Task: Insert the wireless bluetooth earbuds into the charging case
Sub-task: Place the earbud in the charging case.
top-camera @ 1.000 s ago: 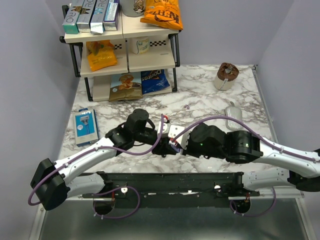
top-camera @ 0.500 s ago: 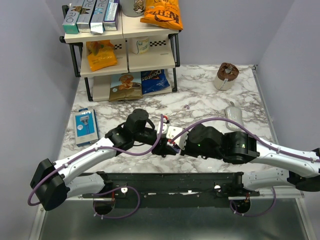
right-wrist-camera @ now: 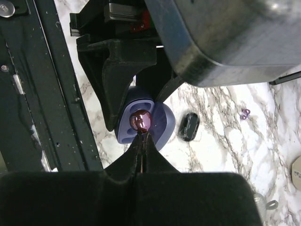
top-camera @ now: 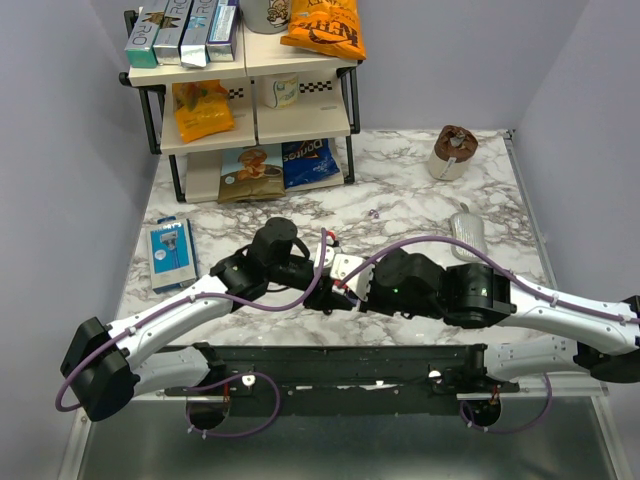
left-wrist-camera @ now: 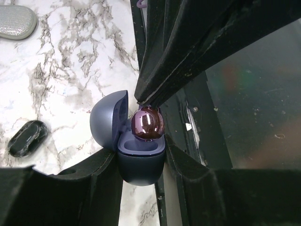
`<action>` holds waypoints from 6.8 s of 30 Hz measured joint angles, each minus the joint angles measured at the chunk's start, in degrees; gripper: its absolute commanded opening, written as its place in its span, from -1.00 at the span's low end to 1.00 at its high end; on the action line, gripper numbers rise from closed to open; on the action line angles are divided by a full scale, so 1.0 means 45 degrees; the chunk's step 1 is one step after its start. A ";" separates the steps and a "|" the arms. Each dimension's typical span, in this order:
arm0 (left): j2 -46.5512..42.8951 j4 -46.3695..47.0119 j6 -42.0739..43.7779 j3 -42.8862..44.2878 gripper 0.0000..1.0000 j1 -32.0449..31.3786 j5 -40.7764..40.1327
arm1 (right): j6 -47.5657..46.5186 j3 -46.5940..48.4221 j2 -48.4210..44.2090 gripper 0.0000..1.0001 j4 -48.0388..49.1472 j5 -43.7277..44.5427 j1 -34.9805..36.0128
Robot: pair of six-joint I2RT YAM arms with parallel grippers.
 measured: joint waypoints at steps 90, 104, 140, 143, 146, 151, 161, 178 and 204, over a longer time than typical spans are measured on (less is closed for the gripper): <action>-0.1098 0.6110 -0.3497 -0.2123 -1.00 -0.0034 -0.1933 | 0.4634 -0.1807 -0.2647 -0.45 0.3041 0.0690 0.0330; -0.1447 0.6426 -0.3672 -0.2205 -1.00 -0.0262 -0.2113 | 0.5241 -0.1855 -0.2555 -0.56 0.3279 0.1977 0.0330; -0.1467 0.6217 -0.3342 -0.2210 -1.00 -0.0937 -0.2603 | 0.4464 -0.1501 -0.1943 -0.43 0.3361 0.1889 0.0131; -0.1467 0.6086 -0.3274 -0.2210 -1.00 -0.0986 -0.2637 | 0.4464 -0.1481 -0.2045 -0.40 0.3356 0.1889 0.0112; -0.1467 0.6042 -0.3220 -0.2210 -1.00 -0.0996 -0.2681 | 0.4464 -0.1477 -0.2195 -0.40 0.3351 0.1904 0.0112; -0.1467 0.6023 -0.3138 -0.2210 -1.00 -0.1015 -0.2686 | 0.4469 -0.1477 -0.2375 -0.45 0.3351 0.2074 0.0083; -0.1462 0.6028 -0.3147 -0.2210 -1.00 -0.1015 -0.2681 | 0.4464 -0.1477 -0.2108 -0.49 0.3356 0.2322 0.0073; -0.1462 0.5829 -0.3143 -0.2210 -1.00 -0.1015 -0.2701 | 0.4347 -0.1477 -0.1885 -0.49 0.3366 0.2064 0.0058; -0.1462 0.5319 -0.3045 -0.2210 -1.00 -0.0991 -0.3322 | 0.4294 -0.1467 -0.1744 -0.27 0.3167 0.1195 -0.0019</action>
